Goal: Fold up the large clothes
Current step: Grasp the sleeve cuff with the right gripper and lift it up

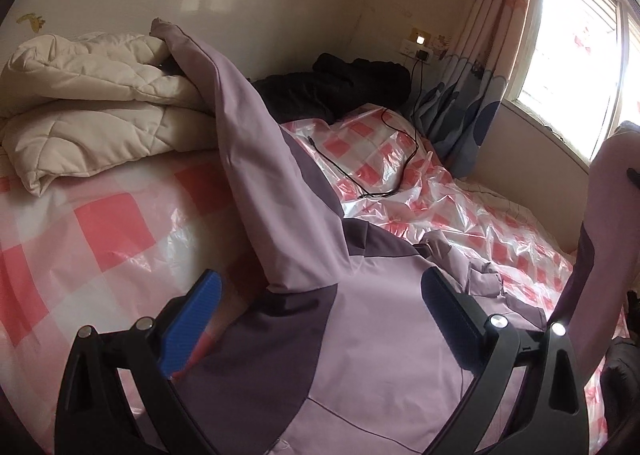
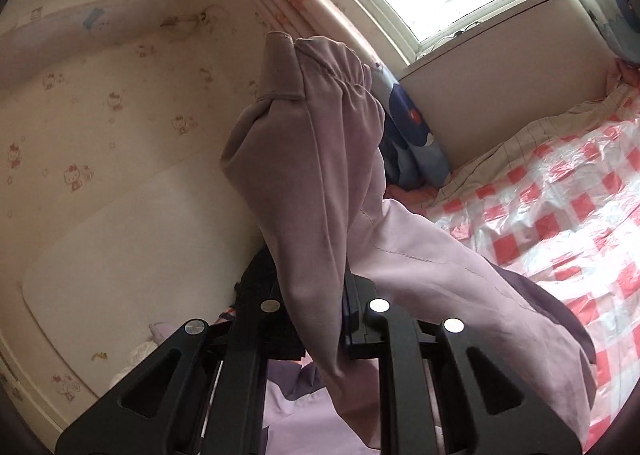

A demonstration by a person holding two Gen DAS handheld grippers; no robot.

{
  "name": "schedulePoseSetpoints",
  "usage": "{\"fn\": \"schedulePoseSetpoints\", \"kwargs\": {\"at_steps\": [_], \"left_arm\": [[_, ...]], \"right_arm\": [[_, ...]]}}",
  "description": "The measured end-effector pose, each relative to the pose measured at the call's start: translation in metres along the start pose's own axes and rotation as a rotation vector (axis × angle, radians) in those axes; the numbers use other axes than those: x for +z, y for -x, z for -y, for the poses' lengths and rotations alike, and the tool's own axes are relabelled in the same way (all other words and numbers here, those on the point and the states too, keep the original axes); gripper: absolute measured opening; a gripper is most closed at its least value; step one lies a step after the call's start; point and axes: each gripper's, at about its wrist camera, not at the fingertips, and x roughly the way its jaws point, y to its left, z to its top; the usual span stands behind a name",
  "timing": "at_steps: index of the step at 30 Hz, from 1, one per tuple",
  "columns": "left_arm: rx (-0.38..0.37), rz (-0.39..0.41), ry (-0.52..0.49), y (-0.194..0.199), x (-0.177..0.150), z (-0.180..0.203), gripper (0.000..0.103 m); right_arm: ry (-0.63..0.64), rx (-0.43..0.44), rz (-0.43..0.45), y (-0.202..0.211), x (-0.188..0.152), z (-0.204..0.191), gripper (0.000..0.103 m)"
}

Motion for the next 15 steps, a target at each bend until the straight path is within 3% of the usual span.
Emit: {"fn": "schedulePoseSetpoints", "kwargs": {"at_steps": [7, 15], "left_arm": [[0.029, 0.012, -0.028, 0.005, 0.005, -0.007, 0.096], [0.027, -0.008, -0.043, 0.003, 0.003, -0.009, 0.096]], "right_arm": [[0.010, 0.014, -0.090, -0.050, -0.062, -0.015, 0.012], [-0.007, 0.021, -0.149, -0.080, -0.104, -0.010, 0.012]]}}
